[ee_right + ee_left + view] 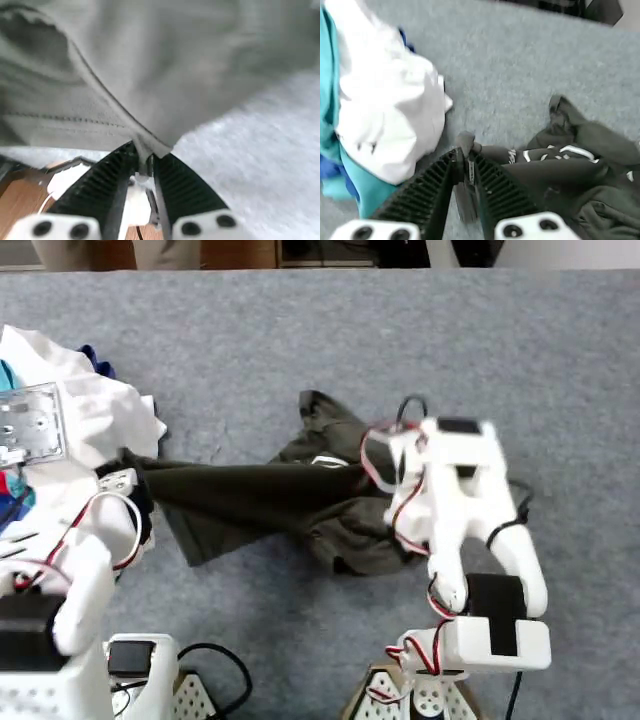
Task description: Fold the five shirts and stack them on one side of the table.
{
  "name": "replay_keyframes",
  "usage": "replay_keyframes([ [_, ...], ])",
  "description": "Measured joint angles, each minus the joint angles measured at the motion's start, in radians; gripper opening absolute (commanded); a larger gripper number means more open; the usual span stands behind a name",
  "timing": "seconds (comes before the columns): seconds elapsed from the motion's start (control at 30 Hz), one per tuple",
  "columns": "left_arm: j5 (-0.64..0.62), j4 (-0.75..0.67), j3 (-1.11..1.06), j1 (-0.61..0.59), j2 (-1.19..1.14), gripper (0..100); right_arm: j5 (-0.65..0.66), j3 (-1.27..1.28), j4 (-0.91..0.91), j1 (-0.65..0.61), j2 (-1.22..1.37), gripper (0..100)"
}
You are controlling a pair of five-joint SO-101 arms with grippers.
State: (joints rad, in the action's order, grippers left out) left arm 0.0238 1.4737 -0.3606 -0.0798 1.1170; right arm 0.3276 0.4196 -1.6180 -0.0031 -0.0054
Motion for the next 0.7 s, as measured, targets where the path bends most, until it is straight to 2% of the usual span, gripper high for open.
replay_keyframes([
  [0.1,0.018,0.0,0.072,0.0,0.0,2,0.0,-0.23,-0.12,0.035,0.0,0.2],
  [0.17,0.021,0.0,0.115,0.0,0.0,2,0.0,-0.377,-0.133,0.074,0.0,0.2],
  [0.37,0.021,0.0,0.261,-0.017,-0.068,2,0.034,-0.686,-0.137,0.198,-0.057,0.2],
  [0.57,-0.011,0.014,0.489,-0.094,-0.261,2,0.034,-1.0,-0.132,0.33,-0.166,0.2],
  [0.7,-0.011,0.063,0.704,-0.097,-0.41,2,-0.04,-1.211,-0.052,0.408,-0.196,0.2],
])
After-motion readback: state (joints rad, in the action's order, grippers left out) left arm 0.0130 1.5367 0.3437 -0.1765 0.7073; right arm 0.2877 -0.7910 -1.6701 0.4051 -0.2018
